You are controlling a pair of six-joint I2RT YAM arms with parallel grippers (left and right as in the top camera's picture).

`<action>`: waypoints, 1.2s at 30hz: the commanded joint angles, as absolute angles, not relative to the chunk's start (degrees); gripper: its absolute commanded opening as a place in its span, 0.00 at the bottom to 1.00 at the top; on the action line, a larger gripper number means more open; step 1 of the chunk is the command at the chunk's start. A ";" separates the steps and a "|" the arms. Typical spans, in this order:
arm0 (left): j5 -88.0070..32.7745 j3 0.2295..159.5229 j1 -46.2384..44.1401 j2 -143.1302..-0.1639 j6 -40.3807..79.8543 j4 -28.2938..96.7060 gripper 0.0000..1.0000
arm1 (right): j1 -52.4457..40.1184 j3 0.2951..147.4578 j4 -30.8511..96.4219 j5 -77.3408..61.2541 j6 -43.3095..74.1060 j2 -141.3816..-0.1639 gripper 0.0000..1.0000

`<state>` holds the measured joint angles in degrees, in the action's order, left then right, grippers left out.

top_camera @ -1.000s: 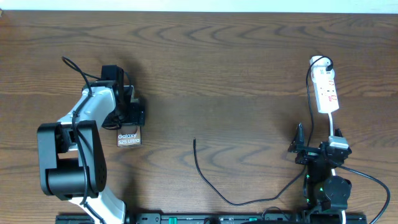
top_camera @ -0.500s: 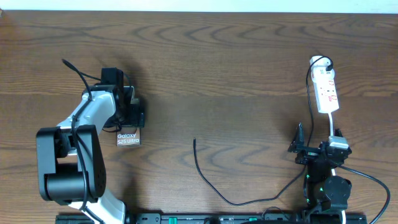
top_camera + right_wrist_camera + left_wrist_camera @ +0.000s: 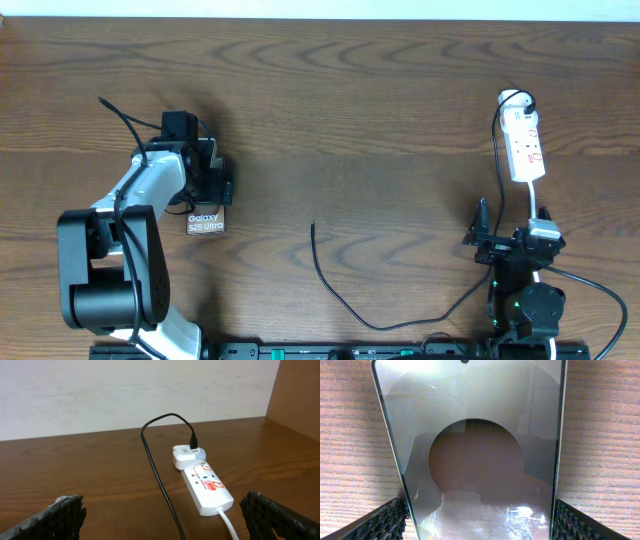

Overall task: Plug charger to phone and switch on socket
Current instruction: 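Close the left gripper on the phone's bottom edge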

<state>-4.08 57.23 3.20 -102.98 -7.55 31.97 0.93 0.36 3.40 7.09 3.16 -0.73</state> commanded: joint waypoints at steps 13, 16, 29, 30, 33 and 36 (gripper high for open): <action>-7.31 51.86 3.42 -108.01 -8.36 28.99 0.88 | 0.75 0.32 3.64 7.16 2.48 -0.60 0.99; -7.31 51.86 3.42 -108.01 -8.36 29.12 0.88 | 0.75 0.32 3.64 7.16 2.48 -0.60 0.99; -8.36 51.86 3.42 -108.01 -8.32 30.11 0.88 | 0.75 0.32 3.64 7.16 2.50 -0.60 0.99; -8.36 51.86 3.42 -108.01 -8.32 30.11 0.88 | 0.75 0.32 3.64 7.16 2.50 -0.60 0.99; -8.36 51.86 3.42 -108.03 -8.32 30.13 0.88 | 0.75 0.32 3.64 7.16 2.50 -0.60 0.99; -8.36 51.86 3.42 -108.01 -8.34 30.11 0.88 | 0.75 0.32 3.62 7.16 2.48 -0.60 0.99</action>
